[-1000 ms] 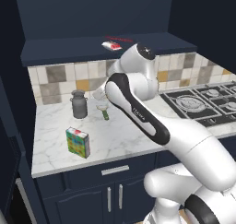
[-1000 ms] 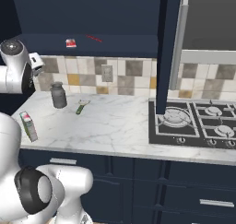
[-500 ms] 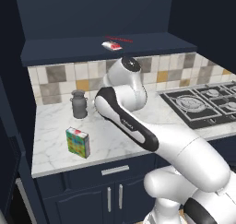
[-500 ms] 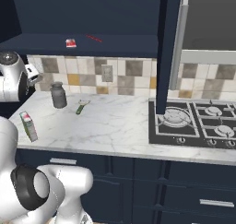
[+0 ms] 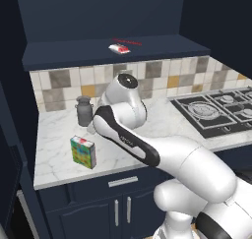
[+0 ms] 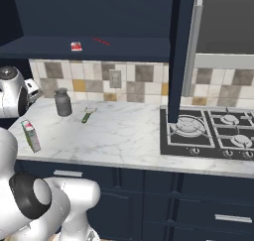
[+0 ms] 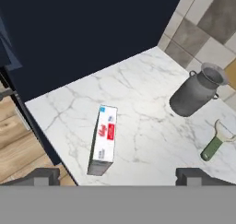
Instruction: Pick the cereal and bar from the counter and place them in the cabinets closest to them.
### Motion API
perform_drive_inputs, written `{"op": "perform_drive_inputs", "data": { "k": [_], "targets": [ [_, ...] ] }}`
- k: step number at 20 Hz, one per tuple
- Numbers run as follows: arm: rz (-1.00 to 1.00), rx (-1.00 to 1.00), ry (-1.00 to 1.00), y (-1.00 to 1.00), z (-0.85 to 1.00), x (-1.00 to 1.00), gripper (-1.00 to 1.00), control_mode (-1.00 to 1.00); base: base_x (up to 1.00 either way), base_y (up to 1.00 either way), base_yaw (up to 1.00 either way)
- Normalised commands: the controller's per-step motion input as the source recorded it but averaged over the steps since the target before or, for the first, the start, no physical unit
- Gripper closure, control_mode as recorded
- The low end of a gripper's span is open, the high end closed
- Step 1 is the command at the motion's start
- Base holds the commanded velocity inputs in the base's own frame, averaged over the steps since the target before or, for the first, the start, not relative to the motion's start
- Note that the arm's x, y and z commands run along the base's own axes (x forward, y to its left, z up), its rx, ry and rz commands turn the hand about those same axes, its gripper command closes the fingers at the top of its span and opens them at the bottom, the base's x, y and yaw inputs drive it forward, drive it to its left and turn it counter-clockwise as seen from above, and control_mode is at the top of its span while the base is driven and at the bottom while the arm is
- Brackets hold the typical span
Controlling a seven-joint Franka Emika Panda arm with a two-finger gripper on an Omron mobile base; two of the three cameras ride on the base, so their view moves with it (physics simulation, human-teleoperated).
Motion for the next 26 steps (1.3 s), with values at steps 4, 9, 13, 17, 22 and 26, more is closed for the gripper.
{"op": "perform_drive_inputs", "data": {
  "k": [4,9,13,17,22,26],
  "targets": [
    [0.01,-0.06,0.04,0.14,-0.35,0.00,-1.00,-1.00,0.00,0.00,0.00],
    [0.00,-0.04,0.03,0.15,-0.34,0.00,-1.00,-1.00,0.00,0.00,0.00],
    [0.00,0.00,0.02,0.05,-0.24,0.00,-1.00,-1.00,0.00,0.00,0.00],
    [0.00,0.13,0.00,0.00,-0.17,-0.05,-1.00,-1.00,0.00,0.00,0.00],
    [0.00,0.11,0.00,0.00,-0.05,0.00,-1.00,-1.00,0.00,0.00,0.00],
    [0.00,0.01,0.00,0.00,0.00,0.00,-1.00,-1.00,0.00,0.00,0.00]
  ]
}}
